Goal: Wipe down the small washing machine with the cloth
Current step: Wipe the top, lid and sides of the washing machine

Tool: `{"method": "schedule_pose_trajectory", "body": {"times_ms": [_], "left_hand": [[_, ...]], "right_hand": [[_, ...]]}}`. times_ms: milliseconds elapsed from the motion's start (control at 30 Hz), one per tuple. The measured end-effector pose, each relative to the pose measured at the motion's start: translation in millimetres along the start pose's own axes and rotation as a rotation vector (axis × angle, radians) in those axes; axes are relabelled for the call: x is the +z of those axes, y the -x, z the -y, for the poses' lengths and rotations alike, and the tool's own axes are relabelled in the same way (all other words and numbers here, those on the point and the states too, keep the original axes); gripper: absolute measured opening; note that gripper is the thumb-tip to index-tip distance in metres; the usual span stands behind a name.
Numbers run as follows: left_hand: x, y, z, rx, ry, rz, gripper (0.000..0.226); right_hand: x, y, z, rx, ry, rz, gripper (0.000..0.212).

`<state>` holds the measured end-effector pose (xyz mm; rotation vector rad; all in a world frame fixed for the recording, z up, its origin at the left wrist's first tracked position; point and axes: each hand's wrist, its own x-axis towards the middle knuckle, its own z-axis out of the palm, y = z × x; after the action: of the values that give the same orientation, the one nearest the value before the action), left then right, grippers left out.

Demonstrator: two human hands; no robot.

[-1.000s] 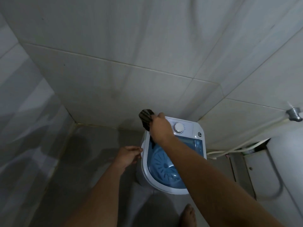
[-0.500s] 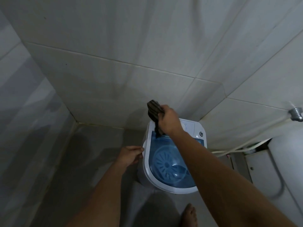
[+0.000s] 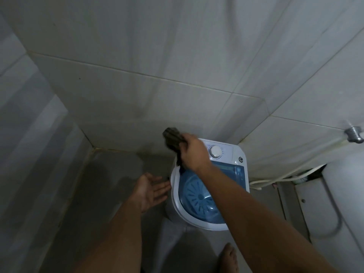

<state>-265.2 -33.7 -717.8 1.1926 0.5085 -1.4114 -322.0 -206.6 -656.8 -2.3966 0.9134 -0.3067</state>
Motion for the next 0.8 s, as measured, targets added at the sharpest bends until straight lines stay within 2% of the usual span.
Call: {"method": "schedule_pose_trajectory", "body": {"times_ms": [100, 167, 300, 367, 433, 533, 633, 733, 800], "left_hand": [[-3, -2, -2, -0.002, -0.015, 0.028, 0.072], [-3, -3, -3, 0.013, -0.023, 0.038, 0.084], [-11, -11, -5, 0.017, -0.038, 0.049, 0.088], [-11, -9, -6, 0.004, -0.131, 0.061, 0.078], [-4, -6, -7, 0.033, -0.277, 0.035, 0.054], [10, -8, -7, 0.203, -0.497, -0.062, 0.018], [21, -6, -19, 0.239, -0.693, -0.049, 0.009], [17, -15, -38, 0.171, -0.797, -0.014, 0.009], [15, -20, -46, 0.154, -0.824, -0.006, 0.010]], "right_hand": [[4, 0, -20, -0.002, 0.182, 0.000, 0.039], [15, 20, -26, -0.124, 0.271, 0.050, 0.041], [28, 87, -28, -0.404, 0.274, 0.181, 0.050], [21, 111, -32, -0.473, 0.232, 0.269, 0.045], [4, 118, -35, -0.484, 0.156, 0.361, 0.041], [-23, 102, -44, -0.479, 0.144, 0.337, 0.039], [-28, 77, -50, -0.428, 0.145, 0.200, 0.039], [-5, 78, -44, -0.427, 0.207, 0.250, 0.042], [9, 105, -45, -0.551, 0.271, 0.305, 0.045]]}}
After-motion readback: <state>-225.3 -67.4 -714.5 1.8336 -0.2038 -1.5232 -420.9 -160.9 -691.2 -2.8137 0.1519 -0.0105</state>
